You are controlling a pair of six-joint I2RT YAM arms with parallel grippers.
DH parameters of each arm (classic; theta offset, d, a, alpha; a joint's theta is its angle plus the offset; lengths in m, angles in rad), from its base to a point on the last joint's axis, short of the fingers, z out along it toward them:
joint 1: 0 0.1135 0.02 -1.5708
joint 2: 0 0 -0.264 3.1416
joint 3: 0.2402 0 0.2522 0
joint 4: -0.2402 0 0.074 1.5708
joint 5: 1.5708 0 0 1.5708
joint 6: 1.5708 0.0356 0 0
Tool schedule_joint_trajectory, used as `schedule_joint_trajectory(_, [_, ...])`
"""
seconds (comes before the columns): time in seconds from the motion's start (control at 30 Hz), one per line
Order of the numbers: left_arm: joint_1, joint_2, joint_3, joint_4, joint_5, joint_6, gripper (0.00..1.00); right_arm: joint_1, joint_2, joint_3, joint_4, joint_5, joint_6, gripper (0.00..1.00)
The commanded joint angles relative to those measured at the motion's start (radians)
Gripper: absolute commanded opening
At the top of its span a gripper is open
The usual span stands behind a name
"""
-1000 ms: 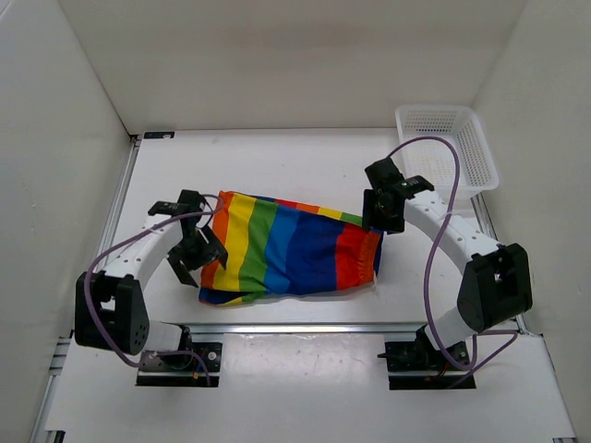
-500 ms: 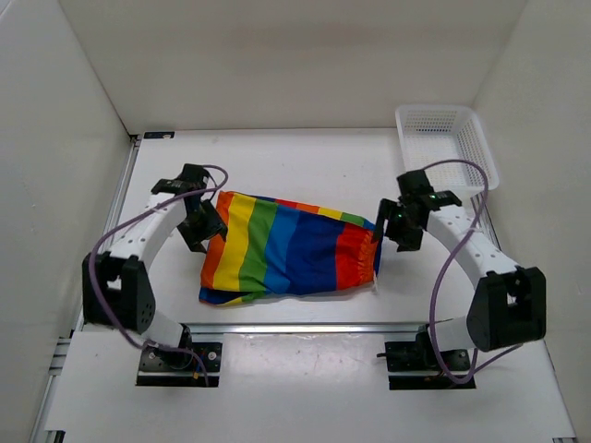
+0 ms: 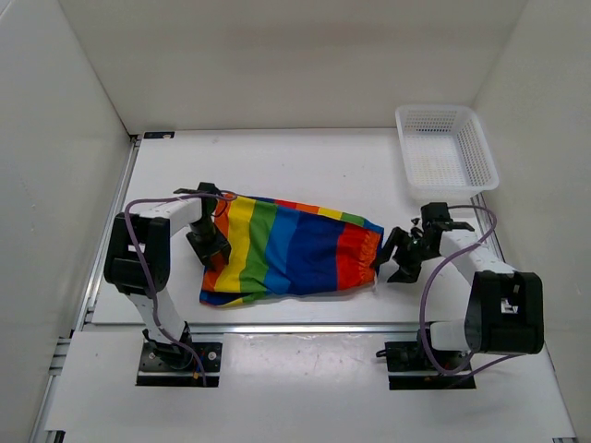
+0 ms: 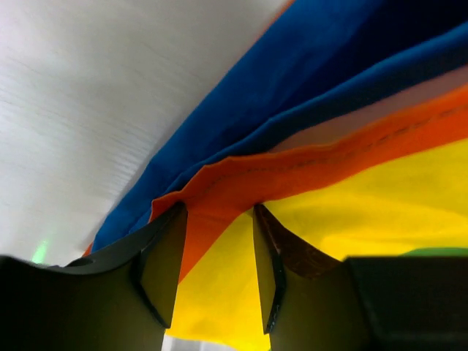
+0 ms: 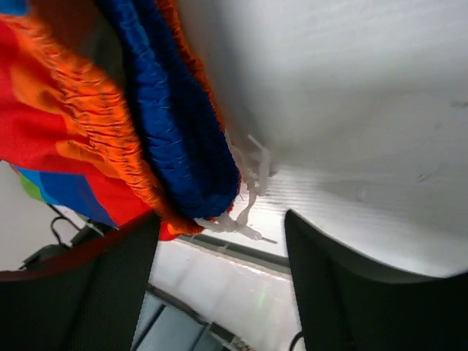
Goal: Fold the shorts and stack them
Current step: Fold the shorts
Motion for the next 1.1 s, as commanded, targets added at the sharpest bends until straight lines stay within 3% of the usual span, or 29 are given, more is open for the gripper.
schedule_joint_trajectory(0.0, [0.004,-0.012,-0.013,0.021,0.005,-0.01,0.52,-0.003,-0.01,0.066,0.044,-0.003,-0.006,0.66])
schedule_joint_trajectory(0.07, [0.004,-0.012,-0.013,0.021,0.005,-0.01,0.51,0.029,-0.044,0.127,-0.028,0.081,-0.031,0.51])
schedule_joint_trajectory(0.1, [0.004,-0.021,0.0,0.021,0.005,-0.01,0.51,0.045,-0.056,0.179,-0.045,0.119,-0.051,0.36])
schedule_joint_trajectory(0.17, [0.004,-0.022,0.01,0.021,0.005,-0.01,0.51,0.091,-0.067,0.221,-0.056,0.158,-0.06,0.22])
schedule_joint_trajectory(0.27, [0.004,-0.022,0.02,0.021,0.005,-0.01,0.51,0.163,-0.017,0.276,-0.056,0.193,-0.05,0.11])
schedule_joint_trajectory(0.43, [0.004,-0.011,0.02,0.012,-0.013,-0.01,0.4,0.224,0.192,0.275,0.036,0.273,-0.013,0.05])
schedule_joint_trajectory(0.6, [0.022,-0.011,0.02,0.012,-0.013,0.0,0.38,0.246,0.33,0.262,0.082,0.389,0.012,0.01])
schedule_joint_trajectory(0.77, [0.031,-0.02,0.032,0.001,-0.013,0.009,0.36,0.255,0.243,0.307,0.03,0.417,0.003,0.01])
schedule_joint_trajectory(0.8, [0.031,-0.02,0.044,0.001,-0.013,0.018,0.36,0.255,0.214,0.318,0.015,0.431,-0.008,0.03])
schedule_joint_trajectory(0.87, [0.031,-0.02,0.044,-0.009,-0.013,0.018,0.36,0.255,0.133,0.347,-0.019,0.465,-0.019,0.23])
schedule_joint_trajectory(0.9, [0.031,-0.029,0.055,-0.009,-0.022,0.018,0.36,0.255,0.11,0.347,-0.05,0.494,-0.019,0.35])
schedule_joint_trajectory(0.93, [0.031,-0.029,0.055,-0.018,-0.023,0.018,0.36,0.246,0.074,0.347,-0.059,0.494,-0.028,0.59])
schedule_joint_trajectory(1.03, [0.031,-0.029,0.064,-0.019,-0.023,0.027,0.36,0.234,0.072,0.336,-0.082,0.441,-0.074,0.81])
schedule_joint_trajectory(1.07, [0.031,-0.029,0.064,-0.019,-0.023,0.027,0.36,0.234,0.082,0.324,-0.093,0.428,-0.074,0.83])
